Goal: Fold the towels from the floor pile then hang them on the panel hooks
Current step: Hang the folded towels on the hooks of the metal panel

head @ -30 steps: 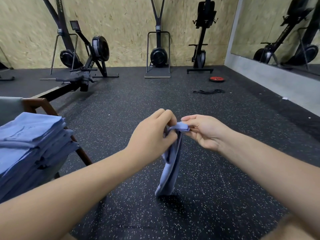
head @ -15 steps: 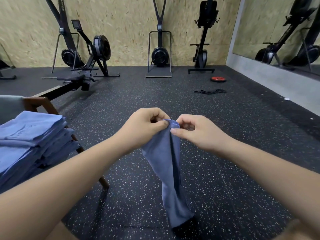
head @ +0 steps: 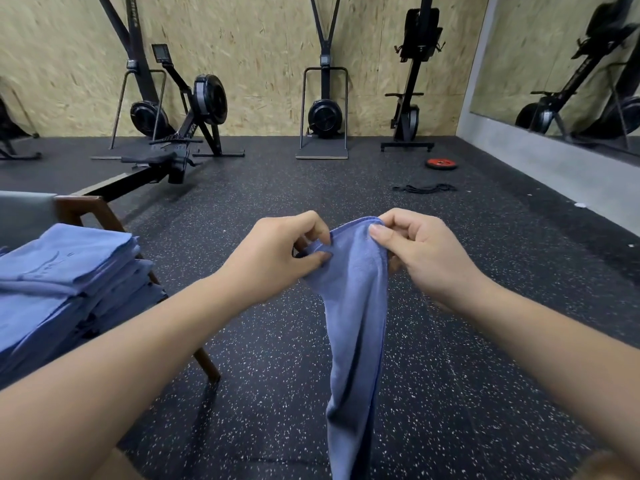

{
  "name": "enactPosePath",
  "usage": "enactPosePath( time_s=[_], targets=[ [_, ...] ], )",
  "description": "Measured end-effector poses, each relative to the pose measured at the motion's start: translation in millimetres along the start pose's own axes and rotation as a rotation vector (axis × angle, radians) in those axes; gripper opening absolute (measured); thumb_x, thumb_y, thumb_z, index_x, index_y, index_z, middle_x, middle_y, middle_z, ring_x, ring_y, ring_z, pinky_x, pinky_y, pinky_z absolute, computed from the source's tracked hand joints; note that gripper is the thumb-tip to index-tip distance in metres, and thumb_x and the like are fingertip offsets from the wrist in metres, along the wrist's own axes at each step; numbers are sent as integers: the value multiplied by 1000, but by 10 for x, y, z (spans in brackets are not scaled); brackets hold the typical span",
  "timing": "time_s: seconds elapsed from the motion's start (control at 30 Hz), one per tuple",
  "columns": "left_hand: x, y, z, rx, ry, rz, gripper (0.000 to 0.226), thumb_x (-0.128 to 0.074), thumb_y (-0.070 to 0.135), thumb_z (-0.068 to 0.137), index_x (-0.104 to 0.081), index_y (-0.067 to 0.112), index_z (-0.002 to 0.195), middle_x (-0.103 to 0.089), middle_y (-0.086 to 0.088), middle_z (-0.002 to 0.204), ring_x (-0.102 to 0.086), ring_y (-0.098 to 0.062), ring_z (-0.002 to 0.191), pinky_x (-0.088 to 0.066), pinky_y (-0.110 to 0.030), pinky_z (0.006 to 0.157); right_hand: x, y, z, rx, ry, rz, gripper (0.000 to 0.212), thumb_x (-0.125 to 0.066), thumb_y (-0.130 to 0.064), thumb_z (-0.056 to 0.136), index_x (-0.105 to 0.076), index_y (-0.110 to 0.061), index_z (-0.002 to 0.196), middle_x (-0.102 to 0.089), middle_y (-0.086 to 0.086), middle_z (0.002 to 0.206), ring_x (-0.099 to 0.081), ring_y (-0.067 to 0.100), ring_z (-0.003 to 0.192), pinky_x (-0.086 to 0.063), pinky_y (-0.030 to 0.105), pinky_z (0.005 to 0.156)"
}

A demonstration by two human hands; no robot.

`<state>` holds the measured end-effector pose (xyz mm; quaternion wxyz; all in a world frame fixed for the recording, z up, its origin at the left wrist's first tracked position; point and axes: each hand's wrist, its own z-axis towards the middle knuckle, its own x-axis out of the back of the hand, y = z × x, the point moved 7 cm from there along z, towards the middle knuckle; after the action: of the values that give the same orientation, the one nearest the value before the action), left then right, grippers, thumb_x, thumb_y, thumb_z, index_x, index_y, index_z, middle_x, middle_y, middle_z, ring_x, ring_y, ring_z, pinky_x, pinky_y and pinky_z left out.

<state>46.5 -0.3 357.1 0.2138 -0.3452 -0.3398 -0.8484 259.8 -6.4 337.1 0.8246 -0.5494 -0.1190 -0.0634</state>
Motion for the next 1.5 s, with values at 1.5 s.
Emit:
enactPosePath(
  time_s=[1.5],
  targets=[
    [-67, -46, 25, 129, 45, -394, 17, -68, 6, 102, -64, 22, 107, -70, 3, 91, -69, -28, 81, -59, -43, 81, -618, -76, -76, -51, -266, -111, 4, -70, -1, 99, -72, -2, 95, -75, 9, 77, -67, 9, 67, -49, 17, 67]
  ],
)
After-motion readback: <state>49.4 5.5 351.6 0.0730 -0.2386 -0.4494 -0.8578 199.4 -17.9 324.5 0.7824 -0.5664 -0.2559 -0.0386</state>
